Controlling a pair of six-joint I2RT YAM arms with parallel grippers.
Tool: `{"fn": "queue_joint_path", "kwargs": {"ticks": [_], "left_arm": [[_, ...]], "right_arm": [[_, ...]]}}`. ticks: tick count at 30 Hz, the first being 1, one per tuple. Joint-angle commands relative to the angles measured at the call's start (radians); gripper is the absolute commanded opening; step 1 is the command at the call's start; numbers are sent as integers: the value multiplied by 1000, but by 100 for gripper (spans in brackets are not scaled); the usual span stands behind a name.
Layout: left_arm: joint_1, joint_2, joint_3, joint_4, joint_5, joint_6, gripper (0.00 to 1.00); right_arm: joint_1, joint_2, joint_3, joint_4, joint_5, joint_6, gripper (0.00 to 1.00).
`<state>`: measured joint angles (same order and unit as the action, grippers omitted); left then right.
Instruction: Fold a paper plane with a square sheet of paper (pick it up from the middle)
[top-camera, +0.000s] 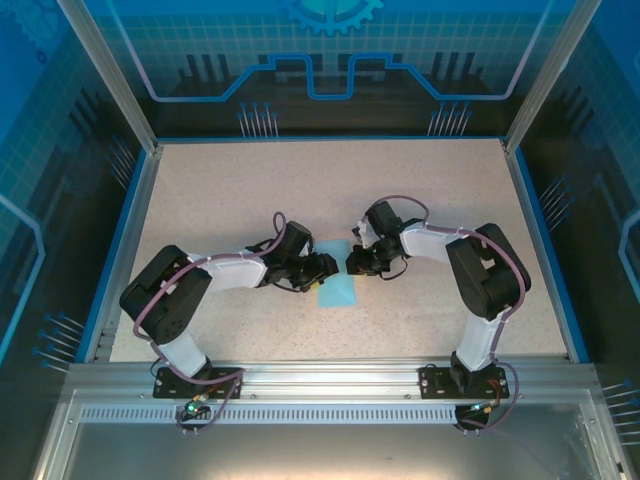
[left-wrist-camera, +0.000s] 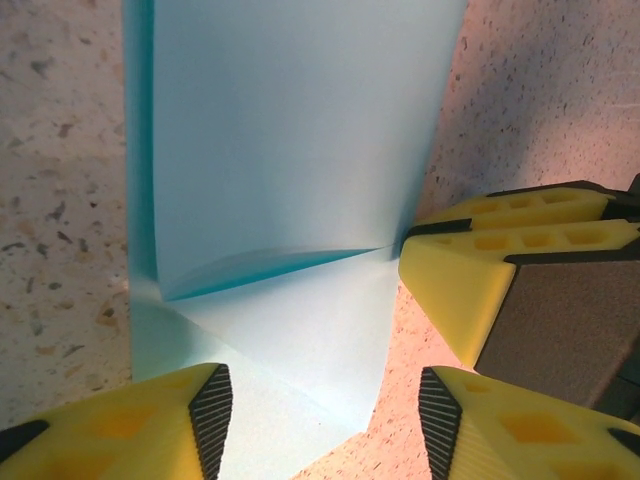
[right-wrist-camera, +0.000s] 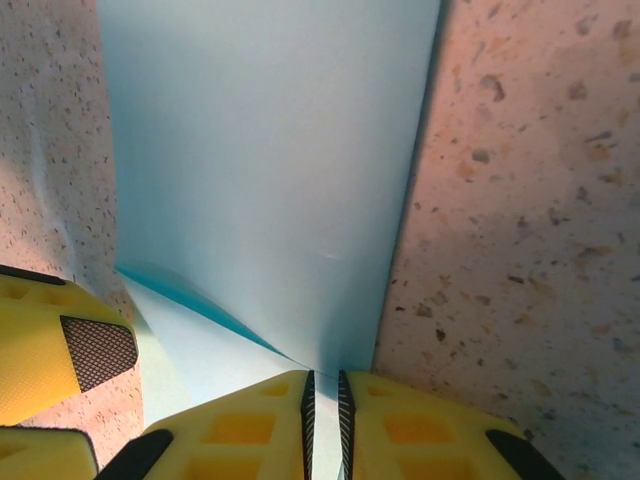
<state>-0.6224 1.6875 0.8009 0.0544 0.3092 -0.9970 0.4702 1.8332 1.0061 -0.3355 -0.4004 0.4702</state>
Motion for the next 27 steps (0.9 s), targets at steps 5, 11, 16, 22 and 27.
{"fn": "queue_joint_path", "kwargs": {"ticks": [5, 11, 16, 22, 27], "left_arm": [[-17, 30, 27, -39, -10, -21, 62], [-21, 47, 42, -25, -7, -22, 64], [-21, 54, 57, -16, -4, -17, 64], [-21, 64, 67, -8, -7, -12, 64], [-22, 52, 55, -23, -25, -22, 64]], "right_arm": [[-15, 19, 15, -7, -2, 2, 17], [-15, 17, 8, -4, -4, 4, 17], [-14, 13, 5, -2, -6, 6, 17], [-14, 12, -1, 3, -6, 8, 17], [-19, -28, -18, 31, -25, 11, 17]]}}
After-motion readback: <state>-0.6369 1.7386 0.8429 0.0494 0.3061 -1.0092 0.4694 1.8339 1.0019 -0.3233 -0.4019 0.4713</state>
